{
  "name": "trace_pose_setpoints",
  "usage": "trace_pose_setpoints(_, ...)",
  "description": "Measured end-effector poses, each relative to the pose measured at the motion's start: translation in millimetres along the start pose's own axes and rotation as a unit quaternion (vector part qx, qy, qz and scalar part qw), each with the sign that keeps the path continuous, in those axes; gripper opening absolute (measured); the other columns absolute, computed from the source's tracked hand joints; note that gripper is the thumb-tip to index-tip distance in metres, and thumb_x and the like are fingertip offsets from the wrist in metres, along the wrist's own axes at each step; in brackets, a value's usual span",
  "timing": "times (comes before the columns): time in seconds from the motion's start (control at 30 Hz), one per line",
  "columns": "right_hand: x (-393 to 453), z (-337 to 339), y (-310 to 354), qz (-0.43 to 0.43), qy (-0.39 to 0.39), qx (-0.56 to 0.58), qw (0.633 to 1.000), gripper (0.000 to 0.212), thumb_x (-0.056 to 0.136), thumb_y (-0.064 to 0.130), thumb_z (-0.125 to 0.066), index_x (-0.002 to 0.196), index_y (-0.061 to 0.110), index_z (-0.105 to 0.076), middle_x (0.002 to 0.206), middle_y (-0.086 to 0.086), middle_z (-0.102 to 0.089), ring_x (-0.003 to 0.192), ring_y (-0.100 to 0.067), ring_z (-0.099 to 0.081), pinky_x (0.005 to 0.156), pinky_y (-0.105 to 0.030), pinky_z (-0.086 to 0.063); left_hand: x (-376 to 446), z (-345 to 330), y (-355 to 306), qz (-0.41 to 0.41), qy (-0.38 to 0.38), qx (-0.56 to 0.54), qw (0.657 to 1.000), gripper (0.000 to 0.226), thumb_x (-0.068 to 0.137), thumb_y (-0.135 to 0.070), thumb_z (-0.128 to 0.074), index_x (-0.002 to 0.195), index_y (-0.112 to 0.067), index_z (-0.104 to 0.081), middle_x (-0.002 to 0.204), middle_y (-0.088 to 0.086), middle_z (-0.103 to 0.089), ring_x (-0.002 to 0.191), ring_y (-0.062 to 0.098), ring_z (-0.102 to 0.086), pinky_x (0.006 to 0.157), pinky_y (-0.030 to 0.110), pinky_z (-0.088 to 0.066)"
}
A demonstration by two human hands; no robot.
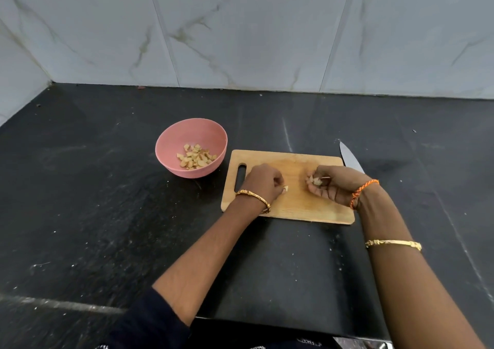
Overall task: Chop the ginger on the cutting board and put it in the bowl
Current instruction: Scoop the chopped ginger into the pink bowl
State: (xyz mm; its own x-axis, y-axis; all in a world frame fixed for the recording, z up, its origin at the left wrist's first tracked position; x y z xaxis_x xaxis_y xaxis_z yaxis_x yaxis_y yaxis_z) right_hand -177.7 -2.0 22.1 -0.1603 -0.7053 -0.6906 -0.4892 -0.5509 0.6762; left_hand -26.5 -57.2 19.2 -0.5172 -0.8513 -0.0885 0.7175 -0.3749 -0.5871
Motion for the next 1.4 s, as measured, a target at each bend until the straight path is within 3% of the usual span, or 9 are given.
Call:
trace_pose_setpoints(0.13,-2.1,-6.4,-1.0,0.019,0.003,-0.002,1.0,0.016,0.09,-0.001,-0.045,0.079,0.0,-0.056,0.075,-0.011,-0.058,0.07,-0.02,-0.059,0.056,-0.026,-0.058,0.3,2.0,-13.9,-0.038,0.016,0.099,0.994,0.019,0.086,-0.02,-0.064,0.1,-0.009,-0.071,0.103,0.007,-0.067,0.096,0.021,-0.061,0.084,0.029,-0.048)
trace_pose_setpoints(0.43,1.7,-13.5,0.8,0.043,-0.009,-0.029,0.999,0.018,0.094,0.008,-0.05,0.078,0.003,-0.057,0.073,-0.009,-0.058,0.065,-0.015,-0.058,0.059,-0.025,-0.058,-0.9,-4.4,-43.3,-0.119,0.05,0.27,0.954,0.018,0.09,-0.006,-0.052,0.106,-0.003,-0.06,0.108,0.015,-0.059,0.102,0.029,-0.058,0.084,0.033,-0.048)
trace_pose_setpoints(0.6,1.5,-7.4,0.1,0.031,-0.01,-0.022,0.999,0.018,0.093,0.008,-0.052,0.08,-0.001,-0.06,0.078,-0.013,-0.06,0.068,-0.019,-0.06,0.058,-0.026,-0.058,6.3,3.8,-41.7,-0.088,0.061,0.253,0.962,0.014,0.088,-0.011,-0.057,0.101,-0.006,-0.059,0.104,0.012,-0.059,0.094,0.026,-0.058,0.074,0.03,-0.045)
trace_pose_setpoints(0.73,2.7,-2.5,-1.9,0.023,-0.015,-0.004,1.0,0.017,0.094,0.009,-0.053,0.081,-0.001,-0.06,0.078,-0.013,-0.06,0.07,-0.019,-0.061,0.062,-0.028,-0.058,2.7,3.8,-40.1,-0.079,0.085,0.238,0.964,0.019,0.081,-0.022,-0.066,0.094,-0.01,-0.059,0.088,0.007,-0.054,0.082,0.02,-0.053,0.067,0.026,-0.042)
trace_pose_setpoints(0.87,4.4,-1.7,-4.5,0.025,-0.018,0.011,0.999,0.017,0.093,0.008,-0.053,0.081,-0.001,-0.06,0.076,-0.013,-0.059,0.069,-0.019,-0.061,0.063,-0.028,-0.058,2.0,3.8,-42.6,-0.08,0.088,0.245,0.962,0.024,0.083,-0.024,-0.065,0.101,-0.008,-0.059,0.1,0.009,-0.057,0.08,0.019,-0.048,0.069,0.027,-0.042)
trace_pose_setpoints(1.07,0.7,-3.3,-7.2,0.03,-0.008,0.009,0.999,0.015,0.093,0.007,-0.054,0.08,0.0,-0.059,0.077,-0.012,-0.059,0.069,-0.017,-0.061,0.062,-0.026,-0.058,4.8,-5.2,-52.3,-0.093,0.099,0.294,0.946,0.025,0.086,-0.011,-0.06,0.111,-0.008,-0.058,0.11,0.011,-0.058,0.102,0.026,-0.058,0.077,0.03,-0.047)
trace_pose_setpoints(1.27,-1.6,2.1,-6.8,0.037,-0.007,0.02,0.999,0.015,0.091,0.007,-0.057,0.08,-0.002,-0.061,0.079,-0.013,-0.058,0.07,-0.018,-0.06,0.063,-0.027,-0.058,2.7,-1.6,-55.5,-0.087,0.083,0.29,0.949,0.018,0.085,-0.01,-0.062,0.103,-0.007,-0.059,0.105,0.011,-0.057,0.099,0.026,-0.057,0.08,0.031,-0.048)
trace_pose_setpoints(1.4,-2.7,0.5,-7.9,0.04,-0.002,0.032,0.999,0.016,0.092,0.007,-0.056,0.079,-0.002,-0.06,0.079,-0.013,-0.058,0.07,-0.018,-0.06,0.065,-0.029,-0.058,-10.4,-0.9,-53.7,-0.067,0.092,0.252,0.961,0.015,0.083,-0.018,-0.064,0.096,-0.01,-0.06,0.089,0.007,-0.056,0.086,0.022,-0.057,0.069,0.028,-0.045)
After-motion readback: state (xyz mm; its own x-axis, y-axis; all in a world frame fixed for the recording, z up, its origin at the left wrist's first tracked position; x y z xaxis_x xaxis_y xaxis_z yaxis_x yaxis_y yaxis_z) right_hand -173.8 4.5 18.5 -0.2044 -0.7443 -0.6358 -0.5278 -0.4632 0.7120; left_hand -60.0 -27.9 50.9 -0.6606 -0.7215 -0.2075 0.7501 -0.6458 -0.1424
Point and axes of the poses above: each hand's wrist, its own x-axis towards the middle knuckle, its own z-axis out of the back of the hand, y = z × x, the point moved 3 cm from there along x, towards the middle knuckle
